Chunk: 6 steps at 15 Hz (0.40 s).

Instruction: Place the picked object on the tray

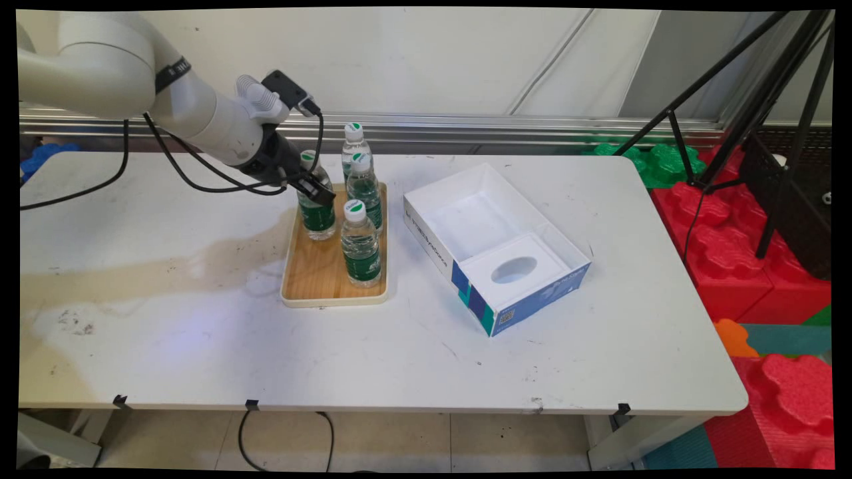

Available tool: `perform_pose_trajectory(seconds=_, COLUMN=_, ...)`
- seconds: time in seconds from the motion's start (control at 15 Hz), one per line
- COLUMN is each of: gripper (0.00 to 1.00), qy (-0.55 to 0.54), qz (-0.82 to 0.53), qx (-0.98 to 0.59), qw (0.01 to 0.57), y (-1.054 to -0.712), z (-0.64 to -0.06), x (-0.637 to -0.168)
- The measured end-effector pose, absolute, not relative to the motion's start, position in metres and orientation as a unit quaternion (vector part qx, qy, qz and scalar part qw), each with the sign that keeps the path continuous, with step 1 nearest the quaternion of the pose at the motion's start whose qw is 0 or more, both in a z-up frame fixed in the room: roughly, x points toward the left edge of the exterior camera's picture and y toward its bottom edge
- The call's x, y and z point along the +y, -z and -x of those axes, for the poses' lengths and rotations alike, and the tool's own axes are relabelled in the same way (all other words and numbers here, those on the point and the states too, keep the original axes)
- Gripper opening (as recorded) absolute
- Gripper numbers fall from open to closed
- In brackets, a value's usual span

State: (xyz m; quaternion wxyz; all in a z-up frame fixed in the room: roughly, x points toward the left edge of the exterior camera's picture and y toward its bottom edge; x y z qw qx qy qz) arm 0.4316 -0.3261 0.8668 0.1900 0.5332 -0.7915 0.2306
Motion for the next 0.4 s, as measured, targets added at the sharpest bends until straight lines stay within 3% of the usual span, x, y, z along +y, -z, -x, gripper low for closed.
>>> perform_pose_trajectory(seconds=0.13, gripper=0.00, qy=-0.230, qz=-0.529, qx=-0.795, qw=0.189, y=-0.8639, z=-0.4323, x=-0.3261)
perform_pose_trajectory(seconds=0.2, gripper=1.00, qy=-0.230, qz=-0.526, qx=-0.797, qw=0.188, y=-0.8629, z=-0.4327, x=-0.3263)
perform_pose_trajectory(seconds=0.4, gripper=1.00, qy=-0.231, qz=-0.520, qx=-0.801, qw=0.187, y=-0.8617, z=-0.4344, x=-0.3262)
